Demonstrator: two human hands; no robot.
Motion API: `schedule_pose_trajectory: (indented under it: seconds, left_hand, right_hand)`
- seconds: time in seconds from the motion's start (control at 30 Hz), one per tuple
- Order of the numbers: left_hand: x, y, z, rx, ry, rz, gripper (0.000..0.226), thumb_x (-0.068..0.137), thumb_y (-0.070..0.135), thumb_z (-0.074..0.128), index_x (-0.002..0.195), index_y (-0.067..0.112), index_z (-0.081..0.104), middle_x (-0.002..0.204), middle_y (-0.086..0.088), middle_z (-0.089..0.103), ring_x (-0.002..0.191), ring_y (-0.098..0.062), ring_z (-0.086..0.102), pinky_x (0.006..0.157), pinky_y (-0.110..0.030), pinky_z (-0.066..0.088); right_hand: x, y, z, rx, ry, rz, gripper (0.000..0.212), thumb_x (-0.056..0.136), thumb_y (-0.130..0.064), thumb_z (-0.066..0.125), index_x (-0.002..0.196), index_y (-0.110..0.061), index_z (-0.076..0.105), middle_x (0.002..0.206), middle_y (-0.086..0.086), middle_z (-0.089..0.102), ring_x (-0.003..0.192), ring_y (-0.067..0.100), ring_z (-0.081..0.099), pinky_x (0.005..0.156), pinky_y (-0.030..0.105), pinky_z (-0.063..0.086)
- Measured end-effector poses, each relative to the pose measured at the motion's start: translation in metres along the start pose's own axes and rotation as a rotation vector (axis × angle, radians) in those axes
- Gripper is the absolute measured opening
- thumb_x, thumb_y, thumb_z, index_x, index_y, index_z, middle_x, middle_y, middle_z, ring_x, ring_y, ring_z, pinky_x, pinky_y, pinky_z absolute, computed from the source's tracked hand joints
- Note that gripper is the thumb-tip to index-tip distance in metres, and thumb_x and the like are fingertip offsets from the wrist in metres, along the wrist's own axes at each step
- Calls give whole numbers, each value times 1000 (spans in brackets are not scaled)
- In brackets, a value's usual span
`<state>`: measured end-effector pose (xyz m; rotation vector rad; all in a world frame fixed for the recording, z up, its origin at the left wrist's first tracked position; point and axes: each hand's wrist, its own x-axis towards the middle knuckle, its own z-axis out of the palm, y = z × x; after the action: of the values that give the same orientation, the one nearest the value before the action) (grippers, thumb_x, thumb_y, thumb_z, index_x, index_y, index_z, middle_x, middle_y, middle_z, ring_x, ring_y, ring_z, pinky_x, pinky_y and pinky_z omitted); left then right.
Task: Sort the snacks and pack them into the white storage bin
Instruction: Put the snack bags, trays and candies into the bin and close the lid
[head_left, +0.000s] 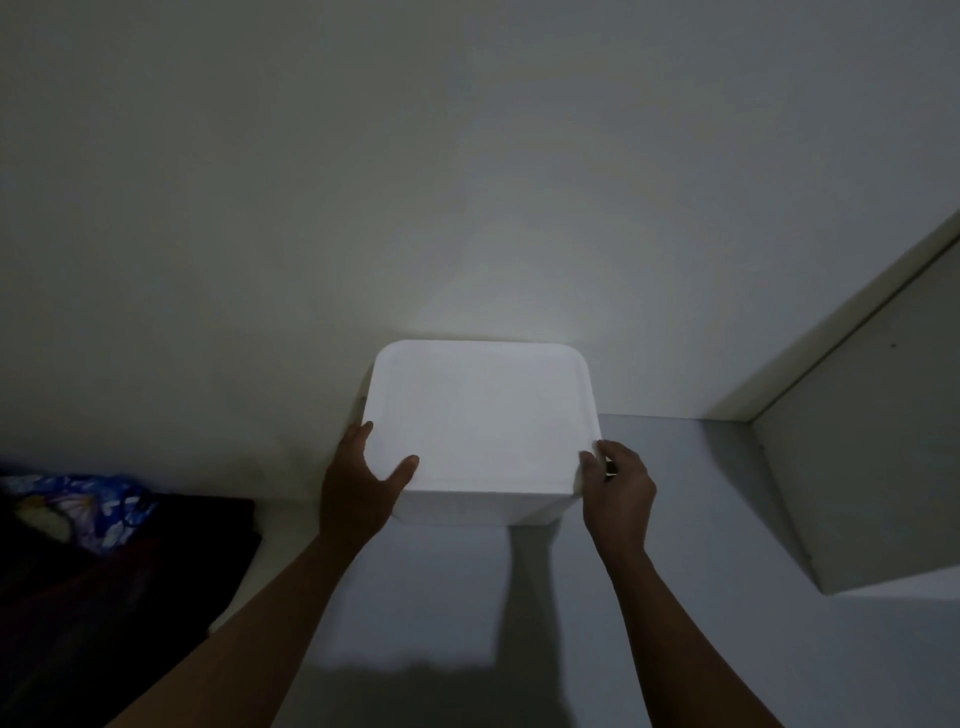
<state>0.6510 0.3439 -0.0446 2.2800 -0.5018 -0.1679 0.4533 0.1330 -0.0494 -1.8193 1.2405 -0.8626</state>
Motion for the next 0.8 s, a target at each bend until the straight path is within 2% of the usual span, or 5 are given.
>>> schedule_pose_trajectory:
  seconds: [0.17,0.3,0.47,0.63,0.8]
  left_hand:
    - [14,9,12,21,-40,-64,88,83,52,69,151,14,29,157,-7,32,142,-27,34,113,-43,32]
    - [16,8,15,65,-28,-61,97,77,60,70,153,19,25,157,-5,31,141,-28,36,110,-48,35]
    - [21,3,13,57,-22,-18,91,79,55,70,152,19,27,157,-3,32,141,-25,36,111,-45,34]
    - [35,5,10,70,-81,-36,88,77,55,72,147,18,33,150,-5,38,132,-28,45,104,-46,41]
    - [72,21,18,291,-165,62,85,85,62,57,153,24,22,164,-1,9,133,-33,44,103,-47,42]
  right_hand:
    - [-6,0,3,119,38,15,22,90,-17,70,111,-9,68,105,-4,63,89,9,59,77,17,48]
    - [-10,3,12,253,116,89,18,91,-18,70,109,-14,69,103,-13,64,94,0,62,73,13,51]
    - [-11,5,13,284,116,137,18,90,-17,71,108,-16,68,107,-3,68,94,12,63,73,13,51]
    - [7,2,7,53,-31,-13,17,92,-10,65,108,-16,64,109,1,58,99,22,60,79,27,46]
    - [63,-24,23,-178,-351,28,50,98,-18,56,145,-13,44,138,16,40,121,30,51,100,26,36]
